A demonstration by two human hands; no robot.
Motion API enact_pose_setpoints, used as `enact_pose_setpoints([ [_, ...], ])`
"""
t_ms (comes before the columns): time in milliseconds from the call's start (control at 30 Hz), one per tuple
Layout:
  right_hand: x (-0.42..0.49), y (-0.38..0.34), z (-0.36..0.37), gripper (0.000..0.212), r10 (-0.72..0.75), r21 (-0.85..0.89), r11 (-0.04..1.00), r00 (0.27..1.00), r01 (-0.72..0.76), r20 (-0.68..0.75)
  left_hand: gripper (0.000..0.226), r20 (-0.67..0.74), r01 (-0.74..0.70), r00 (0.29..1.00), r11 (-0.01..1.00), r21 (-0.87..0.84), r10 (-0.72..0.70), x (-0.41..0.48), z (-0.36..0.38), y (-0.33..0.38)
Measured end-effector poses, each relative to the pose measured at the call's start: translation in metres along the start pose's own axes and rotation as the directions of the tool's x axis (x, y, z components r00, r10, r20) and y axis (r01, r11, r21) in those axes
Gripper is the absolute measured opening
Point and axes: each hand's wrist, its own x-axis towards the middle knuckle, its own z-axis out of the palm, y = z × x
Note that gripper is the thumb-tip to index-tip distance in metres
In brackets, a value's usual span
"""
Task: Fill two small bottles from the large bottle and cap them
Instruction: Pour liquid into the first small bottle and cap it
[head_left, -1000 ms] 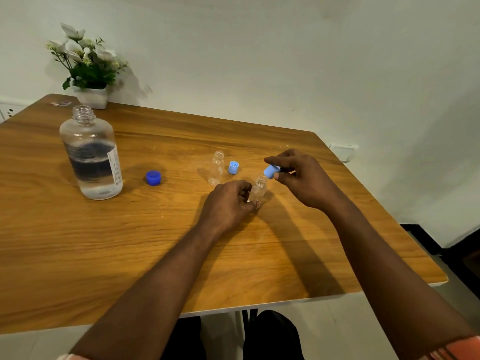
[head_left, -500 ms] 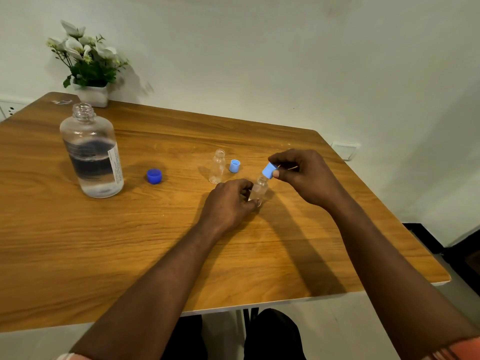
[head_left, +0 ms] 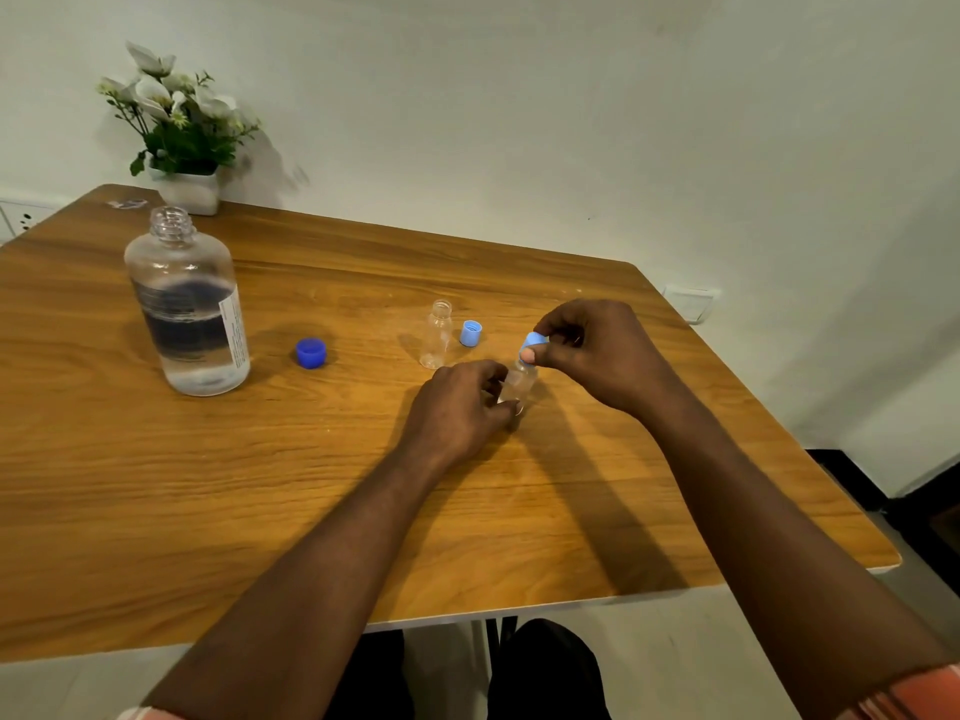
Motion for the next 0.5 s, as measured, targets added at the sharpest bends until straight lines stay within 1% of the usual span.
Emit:
enact_pose_setpoints([
  [233,0.003,-0.007,0.004,0.042,0.005,-0.249,0.968,0.999,-0.015,-0.041,0.037,-0.007,0.011,1.0,1.0,0.014,-0.011,0.0,0.0,-0.001],
  [267,0.003,-0.007,0.004,0.046,0.017,-0.251,0.968,0.999,-0.029,-0.05,0.037,-0.005,0.01,1.0,1.0,0.022,-0.01,0.0,0.0,-0.001],
  [300,0.001,-0.007,0.003,0.05,0.03,-0.208,0.977,0.997,-0.044,-0.072,0.038,-0.003,0.01,1.0,1.0,0.027,-0.01,0.0,0.0,-0.001],
  [333,0.0,-0.007,0.002,0.053,0.04,-0.13,0.99,0.994,-0.053,-0.099,0.037,-0.001,0.012,1.0,0.999,0.029,-0.012,0.0,0.0,-0.001],
  [367,0.0,-0.007,0.0,0.05,0.05,-0.038,0.998,0.992,-0.055,-0.118,0.036,0.001,0.014,1.0,0.999,0.03,-0.014,0.0,0.0,-0.001],
  [400,0.0,-0.006,-0.002,0.04,0.054,0.047,0.998,0.992,-0.049,-0.117,0.035,0.001,0.016,1.0,0.999,0.032,-0.017,0.0,0.0,-0.002],
  [433,0.0,-0.005,-0.004,0.025,0.054,0.094,0.994,0.995,-0.046,-0.083,0.034,0.002,0.017,1.0,0.999,0.031,-0.017,0.0,-0.001,-0.001],
  [467,0.0,-0.004,-0.006,0.018,0.042,0.102,0.994,0.999,-0.039,-0.027,0.033,0.002,0.018,1.0,1.0,0.025,-0.018,0.0,-0.001,-0.001],
  [500,0.0,-0.004,-0.008,0.021,0.022,0.094,0.995,0.999,-0.024,0.029,0.033,0.002,0.019,1.0,1.0,0.015,-0.019,0.0,-0.001,-0.001],
])
